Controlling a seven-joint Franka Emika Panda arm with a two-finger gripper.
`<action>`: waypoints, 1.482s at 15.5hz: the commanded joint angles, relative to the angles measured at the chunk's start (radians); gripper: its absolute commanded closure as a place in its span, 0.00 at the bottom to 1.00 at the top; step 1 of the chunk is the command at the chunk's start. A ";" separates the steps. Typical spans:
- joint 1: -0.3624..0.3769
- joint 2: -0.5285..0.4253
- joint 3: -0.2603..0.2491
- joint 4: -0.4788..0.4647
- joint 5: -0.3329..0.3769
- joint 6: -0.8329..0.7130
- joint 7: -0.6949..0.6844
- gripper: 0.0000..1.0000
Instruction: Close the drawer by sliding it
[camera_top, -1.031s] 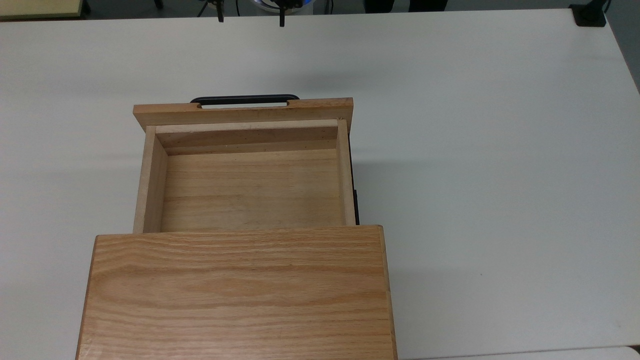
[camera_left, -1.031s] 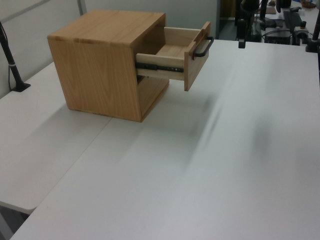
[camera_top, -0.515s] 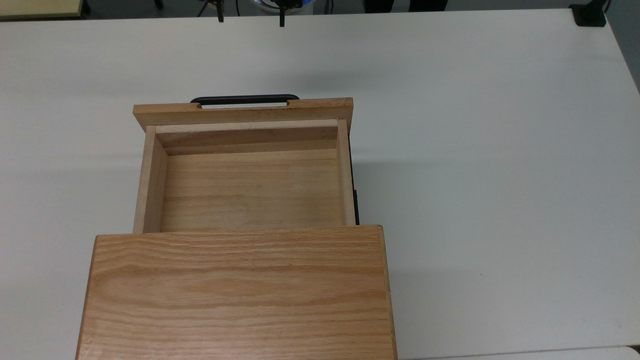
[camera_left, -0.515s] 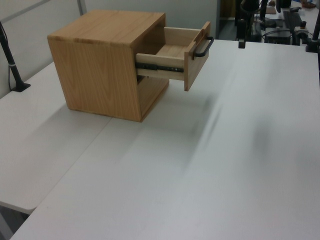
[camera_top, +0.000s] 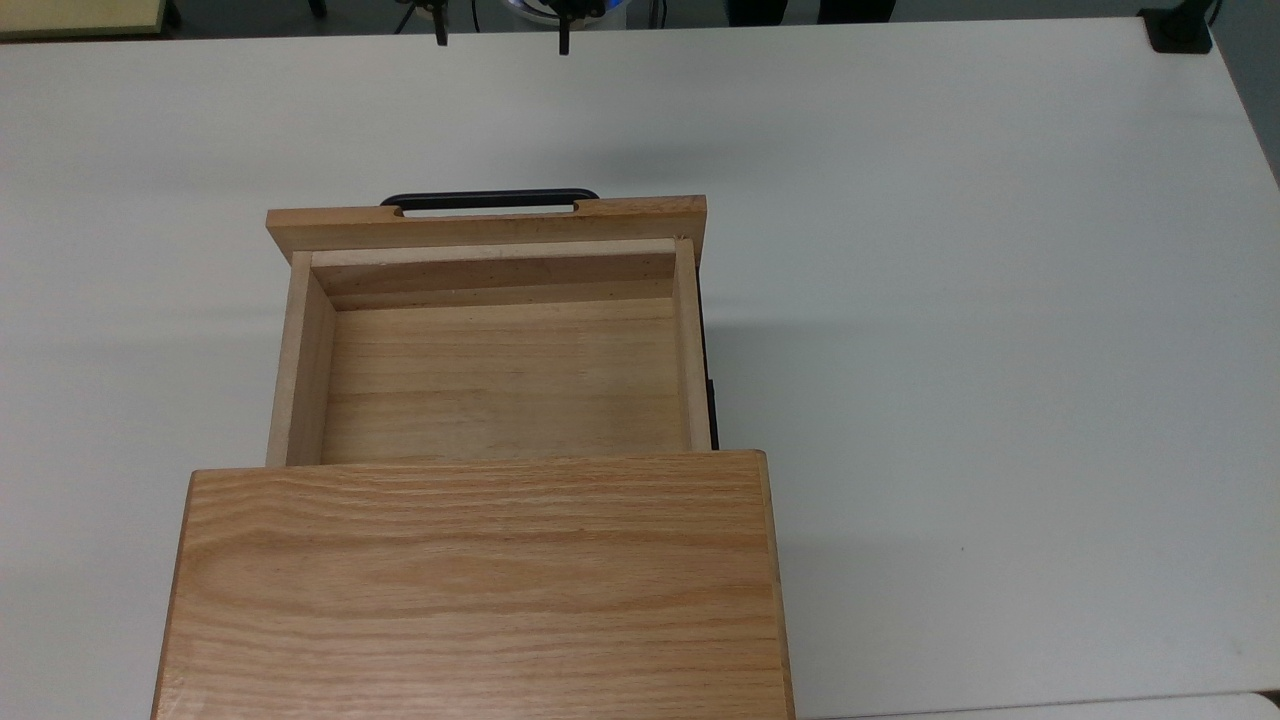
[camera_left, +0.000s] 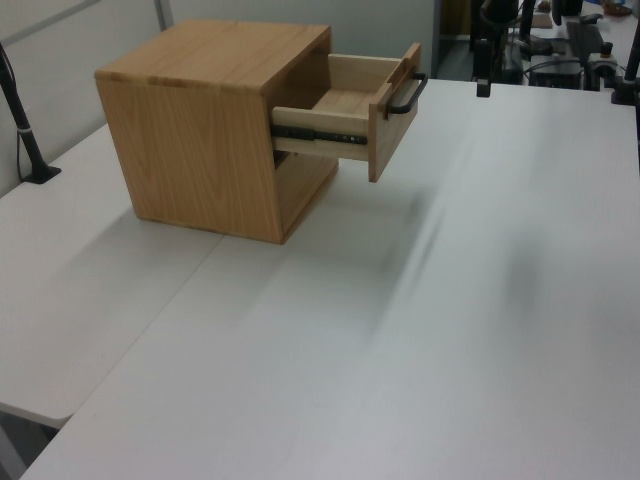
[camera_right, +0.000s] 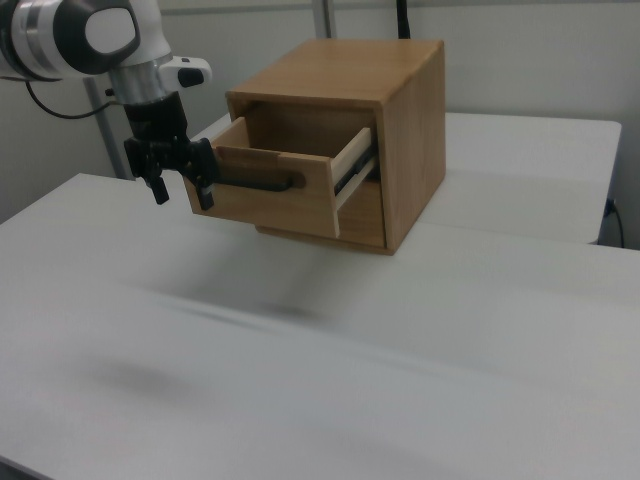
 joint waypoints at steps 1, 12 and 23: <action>-0.009 0.022 0.007 0.021 0.013 -0.001 0.002 0.32; -0.012 0.066 0.002 0.028 0.021 0.032 -0.030 1.00; -0.027 0.230 -0.005 0.172 0.063 0.144 -0.018 1.00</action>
